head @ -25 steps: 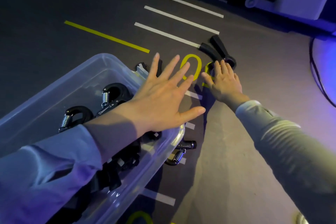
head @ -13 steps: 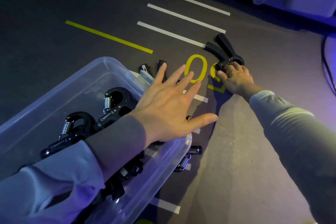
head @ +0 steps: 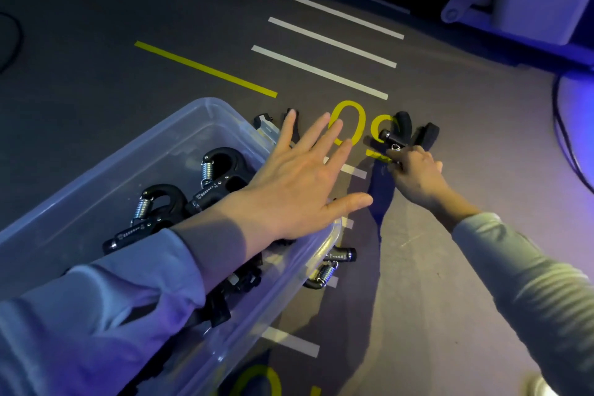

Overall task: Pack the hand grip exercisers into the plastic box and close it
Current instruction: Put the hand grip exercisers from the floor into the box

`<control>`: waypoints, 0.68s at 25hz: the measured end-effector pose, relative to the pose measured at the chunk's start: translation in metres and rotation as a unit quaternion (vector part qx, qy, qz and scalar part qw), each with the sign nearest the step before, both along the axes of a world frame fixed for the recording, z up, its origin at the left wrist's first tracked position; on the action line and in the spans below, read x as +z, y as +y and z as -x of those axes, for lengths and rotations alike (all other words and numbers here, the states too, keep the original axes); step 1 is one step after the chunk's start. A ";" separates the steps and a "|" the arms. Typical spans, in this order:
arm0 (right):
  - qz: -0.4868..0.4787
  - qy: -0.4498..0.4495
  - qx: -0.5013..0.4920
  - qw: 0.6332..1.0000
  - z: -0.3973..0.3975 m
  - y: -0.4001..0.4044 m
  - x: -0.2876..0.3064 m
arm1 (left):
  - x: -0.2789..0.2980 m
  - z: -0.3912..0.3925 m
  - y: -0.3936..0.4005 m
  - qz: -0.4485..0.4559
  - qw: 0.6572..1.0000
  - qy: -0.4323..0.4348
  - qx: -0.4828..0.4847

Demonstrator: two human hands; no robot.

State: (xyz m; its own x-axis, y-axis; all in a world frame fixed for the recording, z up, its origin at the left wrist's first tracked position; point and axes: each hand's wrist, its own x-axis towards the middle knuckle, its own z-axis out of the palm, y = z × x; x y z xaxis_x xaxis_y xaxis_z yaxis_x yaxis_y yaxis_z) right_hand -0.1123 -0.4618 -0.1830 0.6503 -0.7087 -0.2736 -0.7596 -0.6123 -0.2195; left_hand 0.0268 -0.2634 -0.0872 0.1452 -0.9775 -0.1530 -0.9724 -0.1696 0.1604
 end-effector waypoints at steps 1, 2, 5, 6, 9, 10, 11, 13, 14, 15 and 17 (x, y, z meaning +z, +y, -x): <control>-0.014 -0.050 -0.006 0.999 0.003 0.006 0.011 | 0.001 0.003 0.010 -0.005 1.000 0.008 0.005; -0.026 -0.103 -0.012 0.994 0.006 0.015 0.025 | 0.002 0.005 0.022 -0.015 1.000 0.015 0.009; -0.055 -0.253 -0.036 0.965 0.011 0.051 0.076 | 0.009 0.012 0.061 -0.028 0.999 0.010 0.012; -0.056 -0.294 -0.036 0.954 0.010 0.067 0.093 | 0.014 0.014 0.074 -0.027 0.999 0.005 0.019; -0.088 -0.388 -0.016 0.917 0.004 0.123 0.144 | 0.039 0.016 0.110 -0.010 0.998 -0.004 0.067; -0.112 -0.402 -0.005 0.909 0.001 0.144 0.159 | 0.048 0.016 0.122 0.001 0.997 -0.009 0.080; -0.131 -0.403 0.011 0.906 -0.003 0.168 0.173 | 0.058 0.015 0.138 0.018 0.996 -0.017 0.090; -0.162 -0.388 0.049 0.906 -0.011 0.214 0.190 | 0.074 0.013 0.167 0.042 0.993 -0.039 0.108; -0.173 -0.378 0.069 0.907 -0.013 0.236 0.195 | 0.080 0.013 0.182 0.048 0.991 -0.050 0.117; -0.184 -0.369 0.092 0.906 -0.014 0.257 0.200 | 0.083 0.012 0.197 0.048 0.989 -0.056 0.125; -0.220 -0.348 0.133 0.901 -0.014 0.293 0.204 | 0.090 0.013 0.225 0.031 0.988 -0.044 0.142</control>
